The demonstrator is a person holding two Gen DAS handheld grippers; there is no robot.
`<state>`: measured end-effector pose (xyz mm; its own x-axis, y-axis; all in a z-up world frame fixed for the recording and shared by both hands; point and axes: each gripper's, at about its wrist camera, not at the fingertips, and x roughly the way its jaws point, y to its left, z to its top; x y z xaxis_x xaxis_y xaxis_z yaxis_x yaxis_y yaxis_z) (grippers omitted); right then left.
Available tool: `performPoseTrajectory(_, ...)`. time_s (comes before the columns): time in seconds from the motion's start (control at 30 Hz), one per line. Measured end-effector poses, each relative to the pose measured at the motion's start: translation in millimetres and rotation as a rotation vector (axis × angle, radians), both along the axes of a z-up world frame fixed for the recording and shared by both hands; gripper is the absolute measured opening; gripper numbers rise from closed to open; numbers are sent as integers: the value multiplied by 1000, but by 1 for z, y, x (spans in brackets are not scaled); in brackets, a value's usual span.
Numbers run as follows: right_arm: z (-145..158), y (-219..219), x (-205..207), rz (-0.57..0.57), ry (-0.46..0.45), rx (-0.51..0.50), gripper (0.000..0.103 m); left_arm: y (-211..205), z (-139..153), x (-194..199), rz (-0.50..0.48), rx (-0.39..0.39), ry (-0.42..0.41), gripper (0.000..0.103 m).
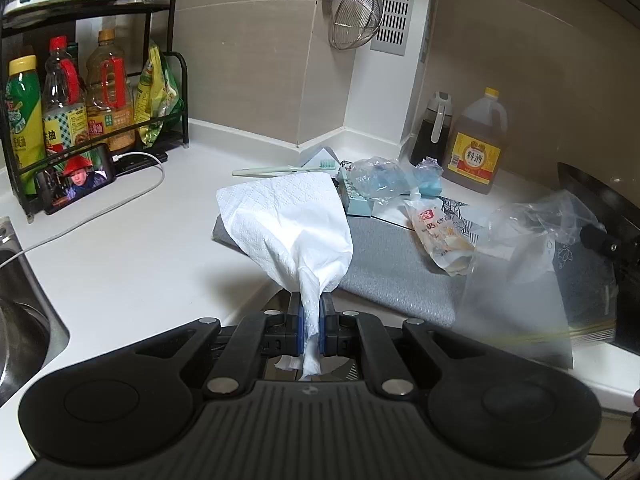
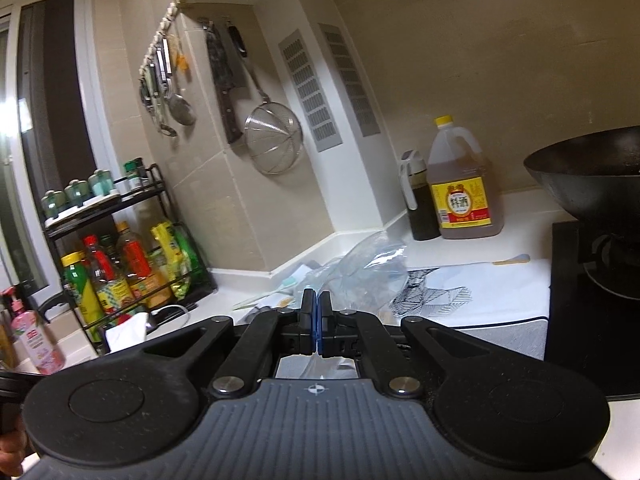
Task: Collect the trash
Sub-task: 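Lift the tissue with the left tool while the right tool holds the plastic bag, then carry the tissue and clear plastic bag with both tools down over the trash bin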
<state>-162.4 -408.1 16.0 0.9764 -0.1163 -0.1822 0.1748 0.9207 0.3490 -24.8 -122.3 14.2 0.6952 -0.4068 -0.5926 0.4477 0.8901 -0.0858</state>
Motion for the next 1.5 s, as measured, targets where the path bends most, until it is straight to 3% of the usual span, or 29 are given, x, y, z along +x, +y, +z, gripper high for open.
performPoseTrajectory(0.63, 10, 79, -8, 301, 59, -44, 1, 22, -16, -33, -11, 26, 14, 7)
performPoseTrajectory(0.9, -18, 99, 6, 347, 161, -48, 1, 22, -45, -35, -26, 66, 76, 7)
performPoseTrajectory(1.5, -91, 105, 36, 335, 363, -48, 1, 9, -119, -20, -37, 157, 236, 7)
